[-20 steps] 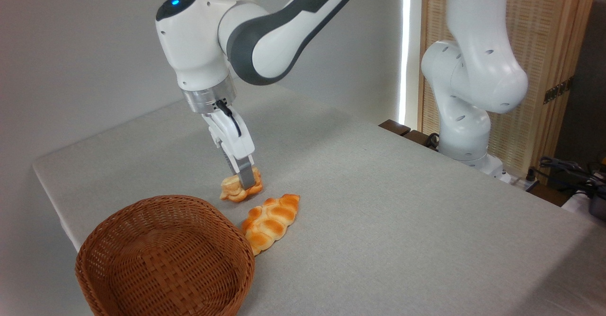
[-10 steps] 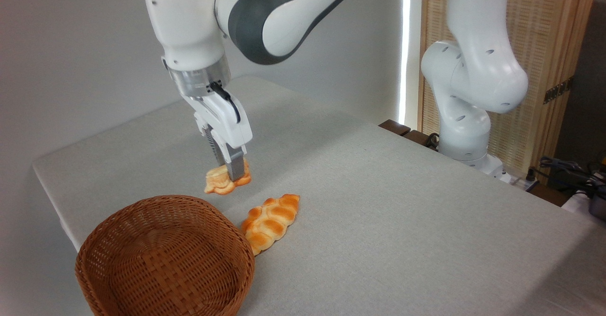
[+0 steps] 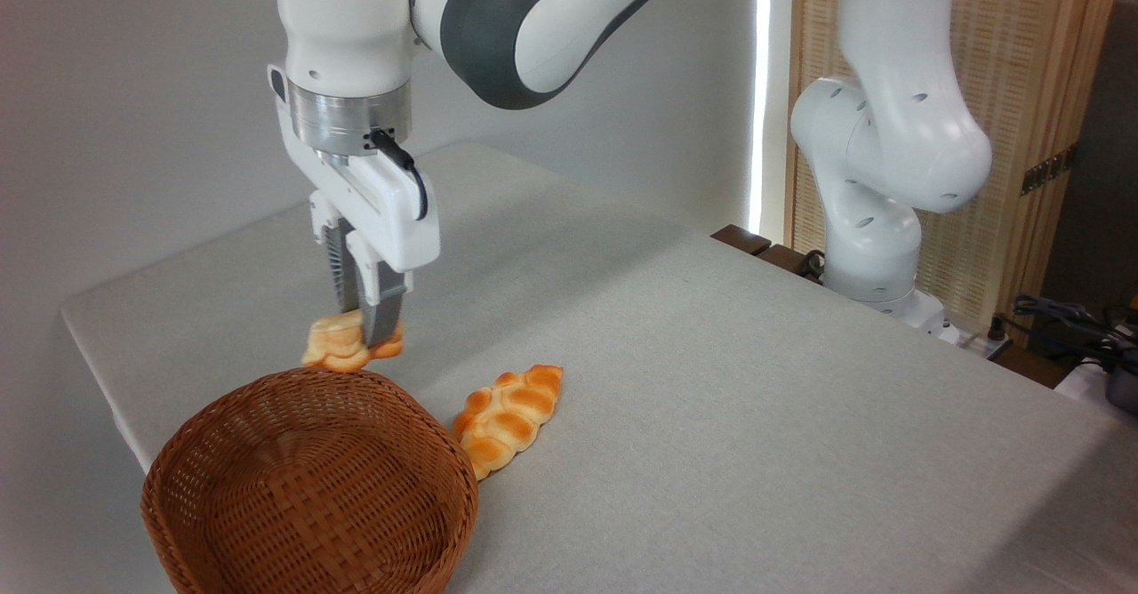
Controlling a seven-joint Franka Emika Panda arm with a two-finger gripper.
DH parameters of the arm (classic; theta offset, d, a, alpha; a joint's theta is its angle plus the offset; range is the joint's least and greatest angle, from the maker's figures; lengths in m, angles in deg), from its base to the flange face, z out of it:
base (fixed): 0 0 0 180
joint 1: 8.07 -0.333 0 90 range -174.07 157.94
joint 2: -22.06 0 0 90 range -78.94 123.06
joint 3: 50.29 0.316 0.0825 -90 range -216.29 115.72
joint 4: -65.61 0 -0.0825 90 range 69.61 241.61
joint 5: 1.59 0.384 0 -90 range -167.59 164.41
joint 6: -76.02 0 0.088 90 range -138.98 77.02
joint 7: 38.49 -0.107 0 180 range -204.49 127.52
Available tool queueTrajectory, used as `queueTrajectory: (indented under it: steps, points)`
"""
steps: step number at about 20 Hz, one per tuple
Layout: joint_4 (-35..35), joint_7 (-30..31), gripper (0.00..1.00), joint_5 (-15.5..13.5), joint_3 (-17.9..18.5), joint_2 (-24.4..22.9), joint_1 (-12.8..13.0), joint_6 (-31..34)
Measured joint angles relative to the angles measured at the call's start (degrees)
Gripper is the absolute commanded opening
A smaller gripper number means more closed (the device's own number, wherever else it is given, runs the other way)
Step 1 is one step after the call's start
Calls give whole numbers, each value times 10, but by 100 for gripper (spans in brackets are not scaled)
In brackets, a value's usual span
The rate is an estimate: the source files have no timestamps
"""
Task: Put bread into the basket
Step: 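Lift the bun and carry it over the wicker basket, then open the gripper to drop the bun into the basket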
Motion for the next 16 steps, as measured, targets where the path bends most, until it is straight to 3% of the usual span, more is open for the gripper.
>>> queueTrajectory:
  steps: [3, 4, 6, 7, 10, 16]
  points:
    - [0, -1, 52, 13, 0, 5, 0, -48]
    - [0, -1, 61, 28, 0, 7, 0, -61]
    - [0, -1, 89, 56, 0, 12, 0, -78]
    - [0, -1, 99, 69, -1, 14, 0, -83]
    - [0, 2, 100, 86, -2, 18, 1, -88]
    - [0, 32, 100, 87, -3, 18, 1, -88]
